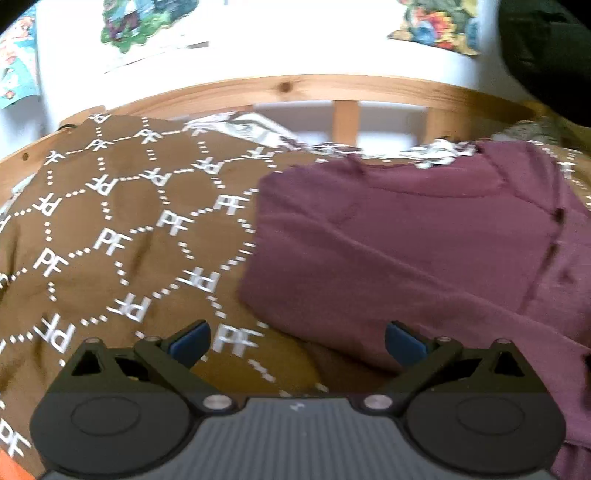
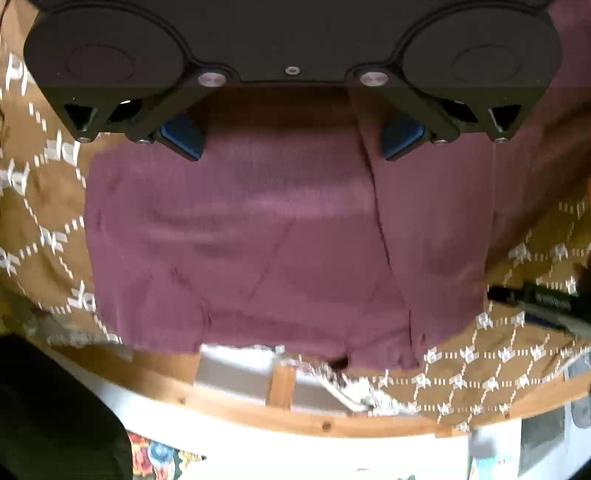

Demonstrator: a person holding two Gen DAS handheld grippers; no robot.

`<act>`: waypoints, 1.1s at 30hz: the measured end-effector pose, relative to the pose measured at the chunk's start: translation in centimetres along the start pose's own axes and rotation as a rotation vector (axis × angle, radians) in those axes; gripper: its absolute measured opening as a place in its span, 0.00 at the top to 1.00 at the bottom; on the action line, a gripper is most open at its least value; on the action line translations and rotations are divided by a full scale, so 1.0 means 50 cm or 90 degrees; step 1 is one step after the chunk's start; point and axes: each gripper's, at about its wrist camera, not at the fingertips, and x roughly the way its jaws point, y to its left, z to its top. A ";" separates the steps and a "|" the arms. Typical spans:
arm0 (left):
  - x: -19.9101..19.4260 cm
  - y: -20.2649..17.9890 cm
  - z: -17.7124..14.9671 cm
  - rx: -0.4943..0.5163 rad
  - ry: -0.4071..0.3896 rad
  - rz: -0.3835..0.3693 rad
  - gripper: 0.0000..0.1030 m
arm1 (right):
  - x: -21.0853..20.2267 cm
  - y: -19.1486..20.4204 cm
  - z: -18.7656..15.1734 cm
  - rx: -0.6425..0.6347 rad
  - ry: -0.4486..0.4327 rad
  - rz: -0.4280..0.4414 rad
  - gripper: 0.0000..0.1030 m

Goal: Fold small clothes
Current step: 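Open the right gripper and withdraw both grippers from the shirt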

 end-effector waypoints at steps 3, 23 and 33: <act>-0.032 -0.034 -0.020 0.020 0.007 -0.018 0.01 | -0.022 -0.011 -0.042 0.031 0.018 -0.012 0.01; -0.238 -0.123 -0.145 0.112 0.069 -0.070 0.00 | -0.312 0.098 -0.238 0.139 -0.077 -0.107 0.01; -0.268 -0.160 -0.157 0.171 0.094 -0.021 0.00 | -0.335 0.170 -0.271 0.056 -0.062 -0.089 0.01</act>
